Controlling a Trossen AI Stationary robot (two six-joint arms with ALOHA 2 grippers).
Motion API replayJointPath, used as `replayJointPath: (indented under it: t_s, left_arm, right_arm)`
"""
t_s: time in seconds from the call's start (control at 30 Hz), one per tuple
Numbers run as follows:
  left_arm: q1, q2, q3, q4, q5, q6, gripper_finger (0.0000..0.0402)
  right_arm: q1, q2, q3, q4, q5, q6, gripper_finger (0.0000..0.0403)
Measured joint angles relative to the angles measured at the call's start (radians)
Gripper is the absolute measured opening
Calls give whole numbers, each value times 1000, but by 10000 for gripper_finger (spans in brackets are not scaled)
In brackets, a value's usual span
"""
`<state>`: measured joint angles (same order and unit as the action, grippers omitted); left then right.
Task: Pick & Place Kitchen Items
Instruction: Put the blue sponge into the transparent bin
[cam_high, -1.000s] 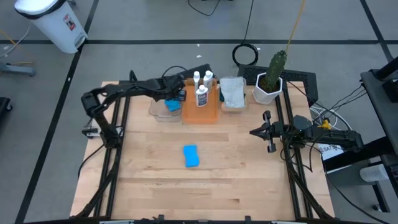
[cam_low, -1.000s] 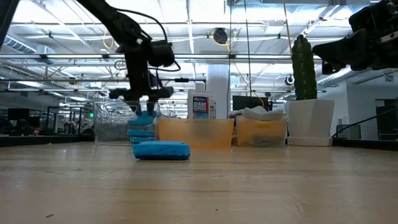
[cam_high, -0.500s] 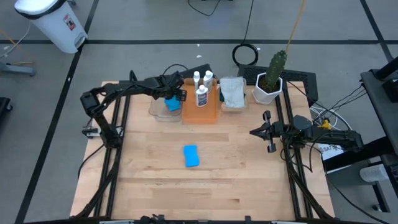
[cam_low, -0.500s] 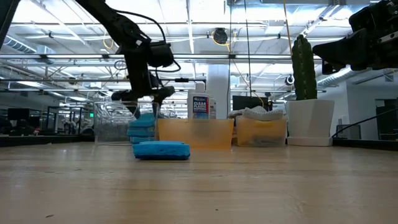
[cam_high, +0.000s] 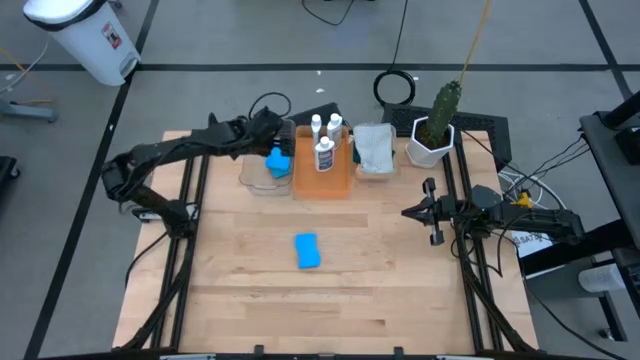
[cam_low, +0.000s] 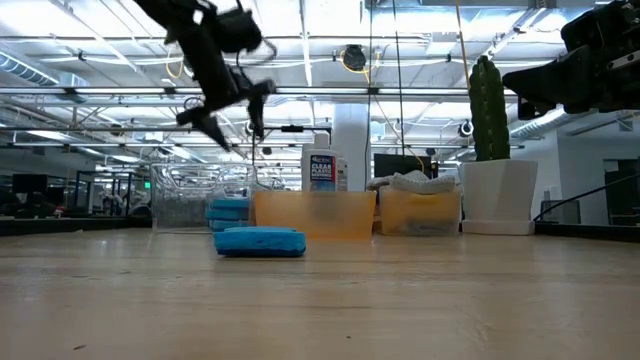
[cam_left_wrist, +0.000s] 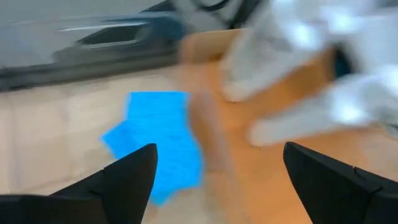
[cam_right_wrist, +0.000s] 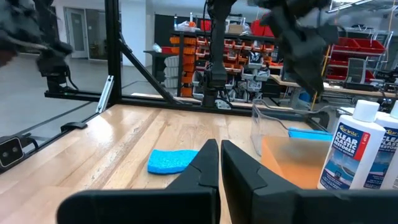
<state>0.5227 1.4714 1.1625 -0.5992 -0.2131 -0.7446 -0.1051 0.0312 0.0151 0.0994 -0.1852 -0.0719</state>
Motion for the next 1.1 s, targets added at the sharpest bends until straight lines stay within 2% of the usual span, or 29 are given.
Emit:
replayJointPath:
  t_s: [0.13,0.3,0.47,0.63,0.9,1.1]
  left_arm:
    - [-138,-56,0,40,-35,-20,354]
    - [-367,-78,0,114,-93,-74,354]
    - [-574,-59,1,138,-108,-138,354]
    - [-733,1,0,143,-111,-185,354]
    - [-850,160,0,257,-86,-221,353]
    - [-845,276,0,344,28,-273,353]
  right_arm:
    - [0,0,0,0,0,0,0]
    - [0,0,0,0,0,0,0]
    - [0,0,0,0,0,0,0]
    - [0,0,0,0,0,0,0]
    - [0,0,0,0,0,0,0]
    - [0,0,0,0,0,0,0]
